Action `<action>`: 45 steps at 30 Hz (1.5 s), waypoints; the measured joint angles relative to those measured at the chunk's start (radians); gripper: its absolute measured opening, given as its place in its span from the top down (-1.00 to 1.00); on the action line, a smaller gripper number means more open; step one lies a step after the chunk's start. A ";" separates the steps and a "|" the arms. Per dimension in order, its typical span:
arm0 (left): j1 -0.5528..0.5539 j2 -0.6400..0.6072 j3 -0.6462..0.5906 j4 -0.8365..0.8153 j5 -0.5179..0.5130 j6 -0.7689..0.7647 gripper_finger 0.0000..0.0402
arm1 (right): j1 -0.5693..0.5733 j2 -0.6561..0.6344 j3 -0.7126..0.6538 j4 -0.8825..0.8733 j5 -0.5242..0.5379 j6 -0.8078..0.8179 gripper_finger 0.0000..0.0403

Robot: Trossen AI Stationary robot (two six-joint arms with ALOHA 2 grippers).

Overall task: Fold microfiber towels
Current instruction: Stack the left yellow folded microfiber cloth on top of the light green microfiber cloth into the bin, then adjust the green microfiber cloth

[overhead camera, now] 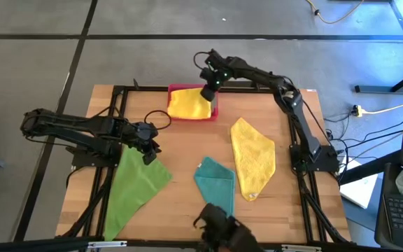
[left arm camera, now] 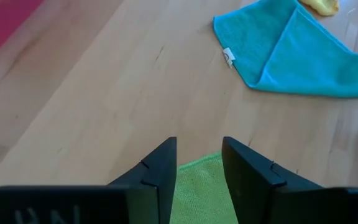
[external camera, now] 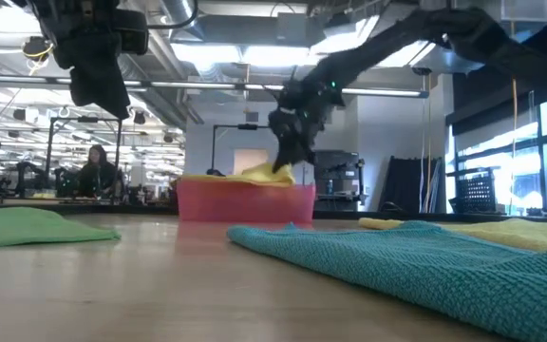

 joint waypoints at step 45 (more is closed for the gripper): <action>0.008 0.025 -0.043 0.004 0.015 0.026 0.41 | 0.031 -0.130 0.274 -0.303 -0.015 0.002 -0.19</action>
